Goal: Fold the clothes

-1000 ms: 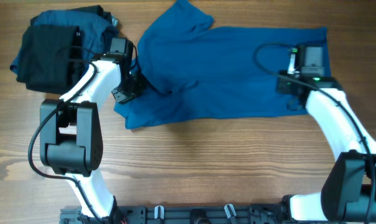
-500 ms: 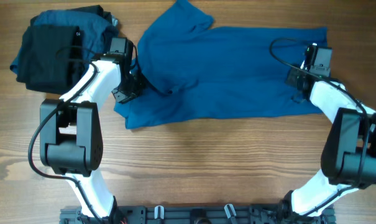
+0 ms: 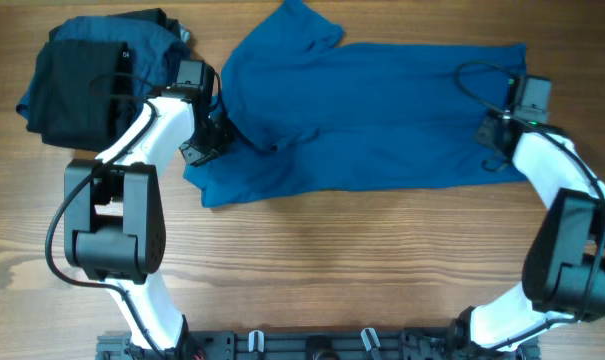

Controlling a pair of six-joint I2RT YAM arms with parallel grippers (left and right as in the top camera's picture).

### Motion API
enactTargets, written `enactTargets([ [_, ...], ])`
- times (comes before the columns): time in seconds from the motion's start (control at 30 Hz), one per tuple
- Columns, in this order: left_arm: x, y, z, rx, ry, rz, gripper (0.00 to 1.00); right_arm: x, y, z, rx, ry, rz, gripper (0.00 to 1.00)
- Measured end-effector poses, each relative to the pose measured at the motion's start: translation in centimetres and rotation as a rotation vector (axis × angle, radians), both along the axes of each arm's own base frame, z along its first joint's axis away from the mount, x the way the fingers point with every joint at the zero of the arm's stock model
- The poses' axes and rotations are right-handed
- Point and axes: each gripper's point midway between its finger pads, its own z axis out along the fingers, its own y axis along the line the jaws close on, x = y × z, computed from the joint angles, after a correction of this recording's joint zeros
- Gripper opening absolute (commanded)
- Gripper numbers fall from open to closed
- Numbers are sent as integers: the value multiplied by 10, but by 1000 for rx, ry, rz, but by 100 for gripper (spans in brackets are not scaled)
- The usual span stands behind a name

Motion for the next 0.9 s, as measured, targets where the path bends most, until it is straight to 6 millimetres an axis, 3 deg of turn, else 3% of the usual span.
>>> enactTargets([
  [0.17,0,0,0,0,0,0,4,-5,-27,3,13,-32,-94,4],
  [0.33,0,0,0,0,0,0,4,1,-29,5,6,-60,-96,4],
  [0.57,0,0,0,0,0,0,4,12,-32,-24,10,-58,-94,4],
  [0.67,0,0,0,0,-2,0,4,29,-31,-22,21,-124,-70,5],
  [0.8,1,0,0,-1,-5,0,4,65,-24,3,8,-281,69,16],
  [0.9,1,0,0,-1,-5,0,4,76,-18,12,-9,-324,153,32],
])
